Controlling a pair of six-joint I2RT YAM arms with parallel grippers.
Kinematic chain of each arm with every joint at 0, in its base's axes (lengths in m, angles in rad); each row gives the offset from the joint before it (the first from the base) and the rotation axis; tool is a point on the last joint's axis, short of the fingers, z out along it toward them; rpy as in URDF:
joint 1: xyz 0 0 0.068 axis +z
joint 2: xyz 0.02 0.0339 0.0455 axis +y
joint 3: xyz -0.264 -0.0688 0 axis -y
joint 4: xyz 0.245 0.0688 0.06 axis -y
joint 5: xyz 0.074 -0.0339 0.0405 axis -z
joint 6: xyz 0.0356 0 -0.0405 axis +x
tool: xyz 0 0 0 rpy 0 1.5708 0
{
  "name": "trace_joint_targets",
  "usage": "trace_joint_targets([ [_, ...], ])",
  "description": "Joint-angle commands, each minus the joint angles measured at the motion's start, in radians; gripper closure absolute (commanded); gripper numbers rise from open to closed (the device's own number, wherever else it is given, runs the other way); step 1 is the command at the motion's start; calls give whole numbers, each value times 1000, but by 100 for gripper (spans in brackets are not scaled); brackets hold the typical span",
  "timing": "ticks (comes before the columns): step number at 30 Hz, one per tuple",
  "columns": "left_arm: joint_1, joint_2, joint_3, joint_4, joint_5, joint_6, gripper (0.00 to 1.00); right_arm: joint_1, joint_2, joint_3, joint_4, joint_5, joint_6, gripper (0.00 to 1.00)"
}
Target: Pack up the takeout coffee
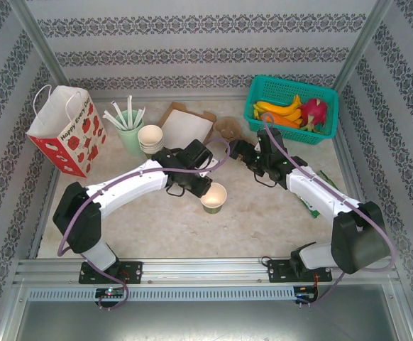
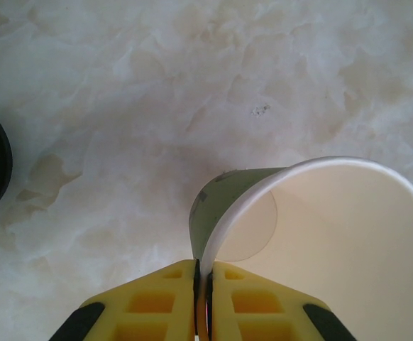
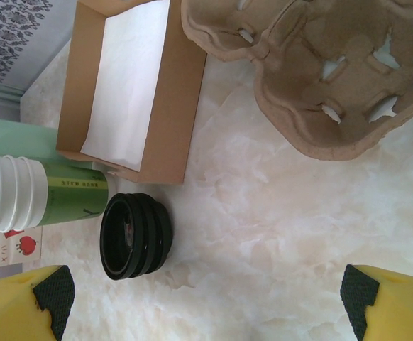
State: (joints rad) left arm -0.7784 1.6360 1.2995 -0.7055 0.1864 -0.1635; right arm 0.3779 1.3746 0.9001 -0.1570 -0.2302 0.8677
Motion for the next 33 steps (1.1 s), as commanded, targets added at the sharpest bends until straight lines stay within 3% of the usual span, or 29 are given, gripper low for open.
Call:
trace_joint_targets([
  [1, -18, 12, -19, 11, 0, 27, 88, 13, 7, 2, -2, -25, -9, 2],
  [15, -15, -25, -43, 11, 12, 46, 77, 50, 89, 70, -10, -92, -67, 2],
  [20, 27, -116, -69, 87, 22, -22, 58, 81, 172, 144, -36, -121, -169, 2],
  [23, 74, -201, -124, 176, 6, -111, 42, 111, 246, 211, -65, -140, -231, 3],
  [25, 105, -267, -176, 237, -47, -180, 26, 131, 304, 260, -84, -130, -246, 11],
  [28, 150, -354, -252, 290, -142, -279, 11, 162, 381, 320, -83, -123, -248, 19],
  [33, 199, -442, -315, 222, -479, -566, 0, 209, 516, 481, -218, -53, -272, 30],
])
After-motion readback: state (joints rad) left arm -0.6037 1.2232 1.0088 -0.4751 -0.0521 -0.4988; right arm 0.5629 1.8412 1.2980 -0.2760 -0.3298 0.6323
